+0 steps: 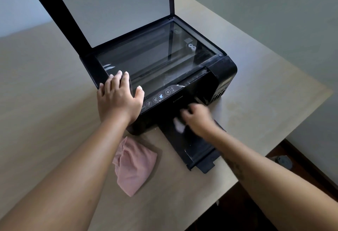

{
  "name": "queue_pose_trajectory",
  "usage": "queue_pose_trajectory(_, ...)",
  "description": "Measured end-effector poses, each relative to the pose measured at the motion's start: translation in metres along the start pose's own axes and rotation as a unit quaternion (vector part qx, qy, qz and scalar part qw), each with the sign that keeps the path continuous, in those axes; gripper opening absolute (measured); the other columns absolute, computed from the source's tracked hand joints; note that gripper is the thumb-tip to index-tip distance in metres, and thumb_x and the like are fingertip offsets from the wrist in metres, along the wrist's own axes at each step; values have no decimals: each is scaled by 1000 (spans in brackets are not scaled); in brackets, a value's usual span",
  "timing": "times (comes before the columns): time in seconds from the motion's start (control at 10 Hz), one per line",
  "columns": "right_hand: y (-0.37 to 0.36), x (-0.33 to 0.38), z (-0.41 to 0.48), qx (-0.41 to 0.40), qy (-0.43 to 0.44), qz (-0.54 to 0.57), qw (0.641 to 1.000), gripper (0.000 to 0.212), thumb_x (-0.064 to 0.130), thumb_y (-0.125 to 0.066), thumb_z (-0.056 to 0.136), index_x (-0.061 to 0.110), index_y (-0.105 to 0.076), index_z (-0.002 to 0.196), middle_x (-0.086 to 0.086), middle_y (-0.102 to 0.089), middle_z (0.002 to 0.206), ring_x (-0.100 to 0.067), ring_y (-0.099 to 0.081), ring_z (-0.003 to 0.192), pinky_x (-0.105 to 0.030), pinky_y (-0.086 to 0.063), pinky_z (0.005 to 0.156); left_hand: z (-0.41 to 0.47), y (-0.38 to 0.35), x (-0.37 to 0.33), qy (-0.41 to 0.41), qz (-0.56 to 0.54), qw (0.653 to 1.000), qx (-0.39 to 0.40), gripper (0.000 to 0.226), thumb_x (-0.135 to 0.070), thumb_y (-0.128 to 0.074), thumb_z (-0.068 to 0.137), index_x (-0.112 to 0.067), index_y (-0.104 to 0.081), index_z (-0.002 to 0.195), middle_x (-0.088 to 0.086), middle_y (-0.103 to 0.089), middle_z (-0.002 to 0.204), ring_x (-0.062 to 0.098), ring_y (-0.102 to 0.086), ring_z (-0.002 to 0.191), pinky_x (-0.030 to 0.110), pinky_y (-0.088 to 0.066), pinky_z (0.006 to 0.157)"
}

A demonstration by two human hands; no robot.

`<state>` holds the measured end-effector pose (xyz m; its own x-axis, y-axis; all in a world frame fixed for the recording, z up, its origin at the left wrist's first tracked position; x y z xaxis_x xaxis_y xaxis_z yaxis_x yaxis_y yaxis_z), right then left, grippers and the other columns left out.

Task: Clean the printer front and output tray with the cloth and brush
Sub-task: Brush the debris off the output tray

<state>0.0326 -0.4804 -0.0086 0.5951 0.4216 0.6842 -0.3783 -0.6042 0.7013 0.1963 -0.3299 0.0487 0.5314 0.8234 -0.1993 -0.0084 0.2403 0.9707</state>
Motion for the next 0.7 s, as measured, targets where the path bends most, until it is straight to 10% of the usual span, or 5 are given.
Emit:
queue_pose_trajectory(0.1,43,-37,10,-154,-62,16,986,15,20,-58,90,10,-63,99,-7,-60,86,-21,-54,73,-28,-39,57,1,0,1,-1,-2,1000,-4,66,-53,-34,93,-22,-29,151,-2,-23,160,19,-15,147,43,-8,120)
queue_pose_trajectory(0.3,7,-29,-32,88,375,-265,884,14,19,-52,85,19,-62,95,-5,-57,92,-28,-56,77,-38,-51,54,1,-2,0,0,-3,1000,-2,65,-53,-33,92,-23,-30,150,-2,-24,160,19,-16,147,43,-8,120)
queue_pose_trajectory(0.4,5,-21,-45,129,410,-214,877,20,29,-42,96,21,-60,99,0,-54,91,-21,-50,77,-39,-49,60,1,0,1,0,-3,1000,-4,66,-53,-34,92,-22,-30,150,-2,-24,160,19,-16,147,43,-8,120)
queue_pose_trajectory(0.6,35,-48,4,-37,130,-172,976,16,13,-51,94,8,-49,109,-20,-60,99,-38,-57,91,-44,-46,73,1,0,1,1,-5,1000,-3,66,-53,-34,92,-22,-29,150,-2,-24,160,19,-16,147,43,-7,120)
queue_pose_trajectory(0.7,20,-32,3,-51,135,-247,958,19,9,-51,92,4,-54,110,-21,-59,105,-39,-56,101,-43,-47,78,0,0,0,2,-5,1000,-1,66,-53,-34,92,-23,-29,150,-1,-23,160,19,-15,147,43,-7,120)
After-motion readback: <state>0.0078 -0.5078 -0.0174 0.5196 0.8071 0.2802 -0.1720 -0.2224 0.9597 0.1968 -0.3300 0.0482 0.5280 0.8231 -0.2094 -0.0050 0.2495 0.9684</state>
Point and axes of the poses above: each hand's wrist, its own z-axis towards the middle knuckle, its own y-axis out of the back of the hand, x = y × z, the point moved 2 cm from there along z, towards the middle knuckle
